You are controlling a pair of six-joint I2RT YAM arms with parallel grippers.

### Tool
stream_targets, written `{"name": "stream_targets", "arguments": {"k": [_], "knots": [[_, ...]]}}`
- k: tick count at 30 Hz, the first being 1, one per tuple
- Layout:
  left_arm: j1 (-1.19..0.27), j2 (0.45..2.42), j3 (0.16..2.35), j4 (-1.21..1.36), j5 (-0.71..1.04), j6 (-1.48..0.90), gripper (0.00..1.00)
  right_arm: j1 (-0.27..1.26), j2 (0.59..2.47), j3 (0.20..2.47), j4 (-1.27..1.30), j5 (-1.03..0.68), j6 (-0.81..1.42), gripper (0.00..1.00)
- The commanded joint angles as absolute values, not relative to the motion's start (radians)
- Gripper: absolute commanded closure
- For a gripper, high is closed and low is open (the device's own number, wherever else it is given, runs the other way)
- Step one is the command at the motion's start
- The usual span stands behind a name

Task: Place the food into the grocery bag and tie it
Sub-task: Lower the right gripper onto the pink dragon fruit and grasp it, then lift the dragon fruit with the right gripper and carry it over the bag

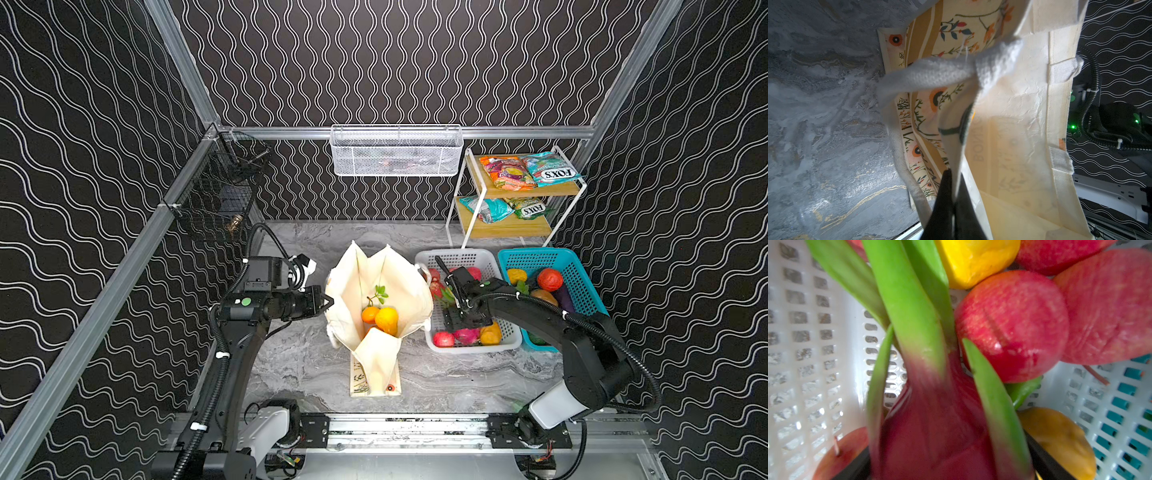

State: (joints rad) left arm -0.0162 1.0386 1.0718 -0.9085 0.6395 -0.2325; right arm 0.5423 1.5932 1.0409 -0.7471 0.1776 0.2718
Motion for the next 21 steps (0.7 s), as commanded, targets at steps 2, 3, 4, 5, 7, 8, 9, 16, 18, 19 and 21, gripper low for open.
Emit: {"name": "stream_targets", "arguments": {"k": [2,3,4,5,7,8,9,16,18,19,21], "knots": [[-0.016,1.038,1.073,-0.922,0.652,-0.210,1.00,0.540,1.575,1.043,-0.760,0.184,0.299,0.20],[-0.016,1.039,1.073,-0.922,0.652,-0.210,1.00,0.540,1.572,1.045,-0.763,0.184,0.301,0.20],[-0.016,1.039,1.074,-0.920,0.652,-0.210,1.00,0.539,1.567,1.045,-0.766,0.183,0.302,0.21],[-0.017,1.039,1.073,-0.920,0.653,-0.211,1.00,0.538,1.561,1.049,-0.771,0.184,0.302,0.21],[-0.016,1.039,1.076,-0.920,0.653,-0.212,1.00,0.538,1.551,1.056,-0.782,0.189,0.305,0.22],[-0.016,1.039,1.075,-0.920,0.652,-0.211,1.00,0.538,1.543,1.062,-0.789,0.192,0.306,0.23],[-0.016,1.039,1.075,-0.922,0.652,-0.209,1.00,0.538,1.535,1.068,-0.795,0.194,0.307,0.23],[-0.016,1.042,1.084,-0.916,0.663,-0.216,1.00,0.538,1.444,1.188,-0.889,0.193,0.316,0.25],[-0.015,1.043,1.087,-0.911,0.667,-0.219,1.00,0.538,1.418,1.256,-0.930,0.203,0.315,0.25],[-0.016,1.043,1.088,-0.911,0.671,-0.219,1.00,0.538,1.407,1.302,-0.954,0.207,0.313,0.25],[-0.015,1.039,1.088,-0.907,0.675,-0.221,1.00,0.538,1.388,1.400,-0.991,0.199,0.309,0.25]]}}
